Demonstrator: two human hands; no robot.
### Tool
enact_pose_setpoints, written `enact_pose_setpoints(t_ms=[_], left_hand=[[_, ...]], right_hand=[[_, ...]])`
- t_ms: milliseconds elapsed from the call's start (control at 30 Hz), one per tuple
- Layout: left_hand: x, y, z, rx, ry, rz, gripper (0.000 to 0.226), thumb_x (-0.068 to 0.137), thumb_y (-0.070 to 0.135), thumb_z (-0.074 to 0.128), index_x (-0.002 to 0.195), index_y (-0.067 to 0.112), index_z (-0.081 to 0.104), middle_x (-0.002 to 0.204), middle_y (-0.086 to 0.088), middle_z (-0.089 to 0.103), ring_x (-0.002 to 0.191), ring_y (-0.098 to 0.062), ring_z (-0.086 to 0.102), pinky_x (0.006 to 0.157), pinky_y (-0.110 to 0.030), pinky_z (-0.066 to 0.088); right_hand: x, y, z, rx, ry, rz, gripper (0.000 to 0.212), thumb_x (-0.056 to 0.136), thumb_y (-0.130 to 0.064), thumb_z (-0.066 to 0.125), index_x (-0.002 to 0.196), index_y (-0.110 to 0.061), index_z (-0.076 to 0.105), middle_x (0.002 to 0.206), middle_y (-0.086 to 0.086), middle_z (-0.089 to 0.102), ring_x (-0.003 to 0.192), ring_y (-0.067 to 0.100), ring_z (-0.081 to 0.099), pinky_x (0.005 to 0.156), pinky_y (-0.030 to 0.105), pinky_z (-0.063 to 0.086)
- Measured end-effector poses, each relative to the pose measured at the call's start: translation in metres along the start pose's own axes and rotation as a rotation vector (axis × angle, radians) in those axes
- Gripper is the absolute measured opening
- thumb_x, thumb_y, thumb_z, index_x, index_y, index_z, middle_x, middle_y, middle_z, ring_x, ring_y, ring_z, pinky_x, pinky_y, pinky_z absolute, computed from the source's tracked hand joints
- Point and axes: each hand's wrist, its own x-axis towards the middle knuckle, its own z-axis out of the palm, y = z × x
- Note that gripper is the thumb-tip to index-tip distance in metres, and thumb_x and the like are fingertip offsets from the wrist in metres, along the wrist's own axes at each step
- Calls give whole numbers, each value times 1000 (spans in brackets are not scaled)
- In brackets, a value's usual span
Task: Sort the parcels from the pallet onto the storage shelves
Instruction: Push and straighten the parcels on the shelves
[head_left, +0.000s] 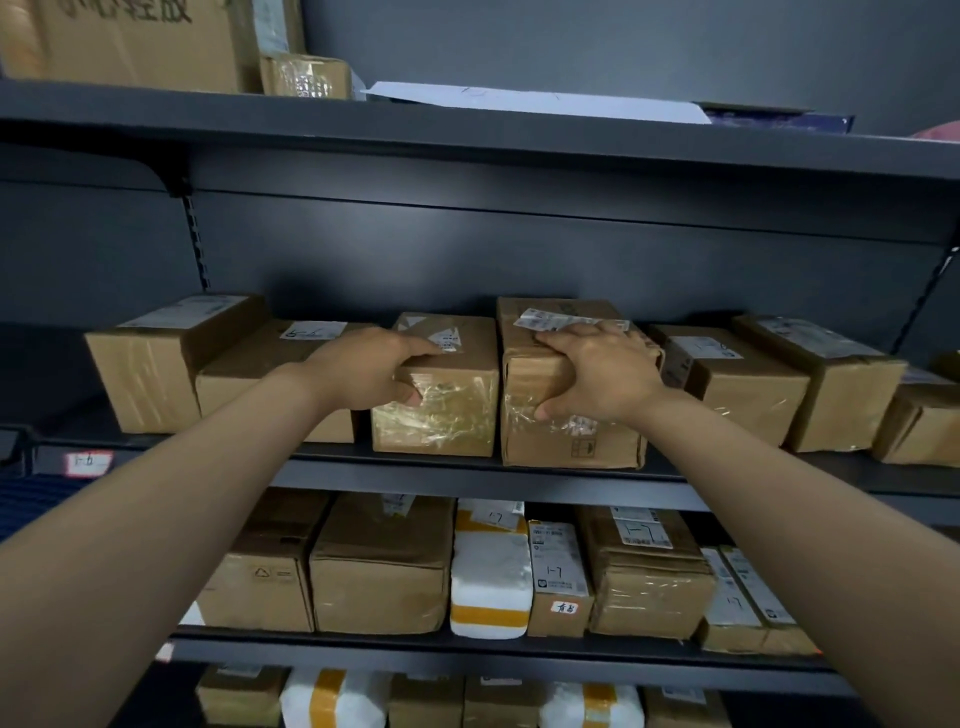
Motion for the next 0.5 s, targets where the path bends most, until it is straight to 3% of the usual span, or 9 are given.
enact_pose_setpoints(t_ms=[500], left_hand=[[0, -21, 9, -13, 30, -30, 73, 85, 33, 71, 148, 33, 33, 144, -3, 49, 126, -26, 47, 100, -44, 43]], right_hand=[[6, -23, 1, 31, -13, 31, 98, 70, -61, 75, 152, -36, 26, 156, -3, 32, 144, 27, 22, 116, 47, 18]])
